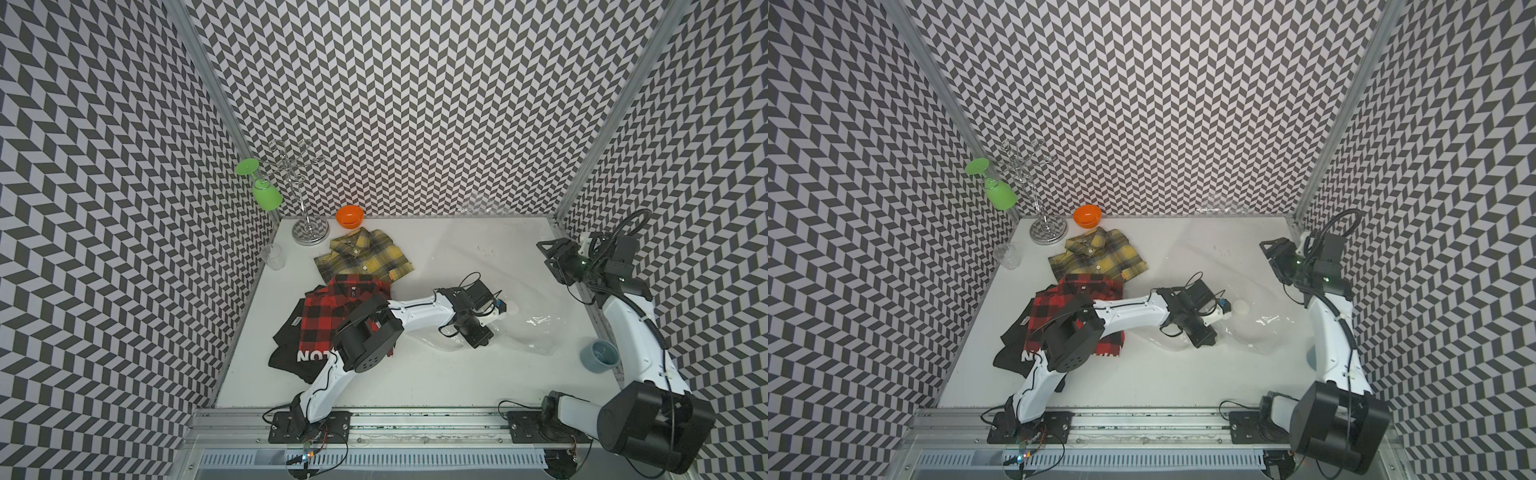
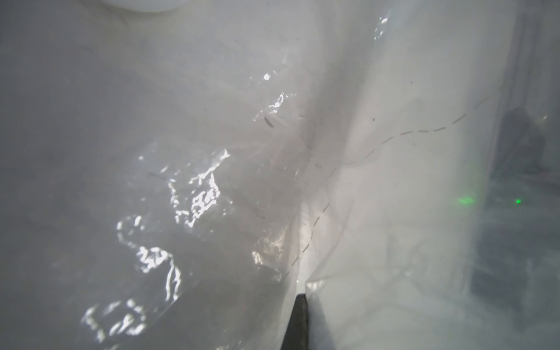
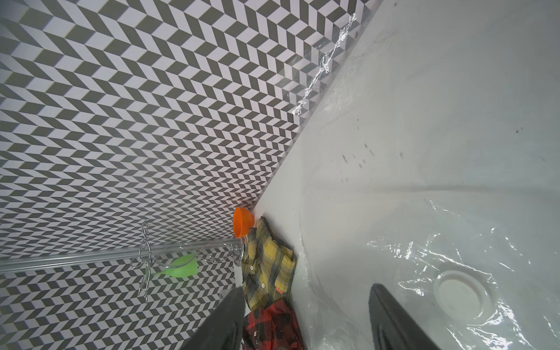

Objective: Place the folded shirt into the vacuum bag
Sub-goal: Adjust the vacuum bag at the center of the board.

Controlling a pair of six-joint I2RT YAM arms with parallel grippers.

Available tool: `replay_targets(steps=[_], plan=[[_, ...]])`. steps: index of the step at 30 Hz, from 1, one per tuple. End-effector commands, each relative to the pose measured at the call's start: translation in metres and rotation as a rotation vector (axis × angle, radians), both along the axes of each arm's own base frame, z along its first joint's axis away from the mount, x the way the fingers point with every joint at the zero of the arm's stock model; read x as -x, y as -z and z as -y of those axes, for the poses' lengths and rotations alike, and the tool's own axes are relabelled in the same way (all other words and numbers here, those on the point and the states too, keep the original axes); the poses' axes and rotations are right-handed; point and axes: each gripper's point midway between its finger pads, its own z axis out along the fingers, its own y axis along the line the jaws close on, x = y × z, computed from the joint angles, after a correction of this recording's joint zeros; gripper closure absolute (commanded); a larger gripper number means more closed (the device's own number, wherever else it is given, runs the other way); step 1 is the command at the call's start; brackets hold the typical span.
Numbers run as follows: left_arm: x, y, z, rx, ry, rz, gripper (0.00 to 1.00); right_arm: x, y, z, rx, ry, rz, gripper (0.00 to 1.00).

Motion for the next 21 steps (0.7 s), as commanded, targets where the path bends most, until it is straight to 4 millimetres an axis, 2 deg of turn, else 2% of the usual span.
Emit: replay_targets(steps=[1,4,8,12,16,21], plan=[[0.004,-0.012,0.024,0.064,-0.061,-0.115,1.0,-0.009,-0.015,-0.003,-0.009,-0.006,0.065,0.35],[-0.008,-0.011,0.036,0.084,-0.103,-0.131,0.99,-0.007,-0.013,-0.002,-0.001,-0.004,0.059,0.35],[-0.009,-0.02,0.046,0.127,-0.102,-0.142,0.72,-0.004,-0.004,-0.002,0.004,-0.002,0.043,0.36],[-0.008,-0.034,0.044,0.18,-0.098,-0.143,0.5,-0.005,0.004,-0.002,0.002,-0.005,0.028,0.35],[-0.011,-0.063,0.035,0.24,-0.093,-0.121,0.26,-0.008,0.011,0.0,0.003,-0.002,0.015,0.35],[-0.025,-0.113,0.007,0.323,-0.108,-0.055,0.21,-0.012,0.03,0.005,0.004,0.024,-0.019,0.35]])
